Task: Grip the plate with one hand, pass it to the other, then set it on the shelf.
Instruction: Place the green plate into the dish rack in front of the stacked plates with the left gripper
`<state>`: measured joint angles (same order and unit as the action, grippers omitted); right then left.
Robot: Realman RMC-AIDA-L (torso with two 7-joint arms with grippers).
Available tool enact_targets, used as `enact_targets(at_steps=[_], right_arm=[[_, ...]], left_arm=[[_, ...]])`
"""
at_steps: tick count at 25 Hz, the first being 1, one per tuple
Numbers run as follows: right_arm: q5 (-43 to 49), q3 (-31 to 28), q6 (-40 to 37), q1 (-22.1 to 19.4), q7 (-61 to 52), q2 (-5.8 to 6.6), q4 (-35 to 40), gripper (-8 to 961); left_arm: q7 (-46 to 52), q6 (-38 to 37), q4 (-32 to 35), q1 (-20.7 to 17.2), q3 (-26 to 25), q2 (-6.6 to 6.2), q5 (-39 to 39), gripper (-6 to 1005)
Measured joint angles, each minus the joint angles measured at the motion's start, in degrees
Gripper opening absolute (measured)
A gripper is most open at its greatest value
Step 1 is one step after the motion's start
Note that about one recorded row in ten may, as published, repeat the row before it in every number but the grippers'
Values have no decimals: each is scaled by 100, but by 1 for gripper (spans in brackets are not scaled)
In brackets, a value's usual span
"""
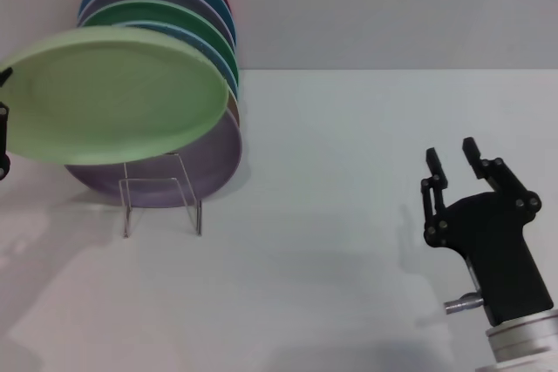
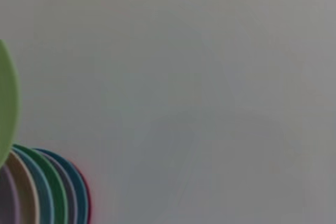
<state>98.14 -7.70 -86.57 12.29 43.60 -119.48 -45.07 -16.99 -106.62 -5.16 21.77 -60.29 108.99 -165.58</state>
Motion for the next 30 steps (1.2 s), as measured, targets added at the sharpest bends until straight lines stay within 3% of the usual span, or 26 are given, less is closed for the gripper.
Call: enact_targets(at_steps=[5,16,30], right_arm=[[-4,-156,-31,-27,23,0,-24,336],[-6,-275,-41,-34,35,0,-85,335],[-6,-293,-50,-17,43,-6,-105,336]], left_arm=[[-24,15,160,123,245,-93,-5,51],[-119,325,527,497,821,-106,-4,54],[-197,1327,577,754,1191,54,0,57]])
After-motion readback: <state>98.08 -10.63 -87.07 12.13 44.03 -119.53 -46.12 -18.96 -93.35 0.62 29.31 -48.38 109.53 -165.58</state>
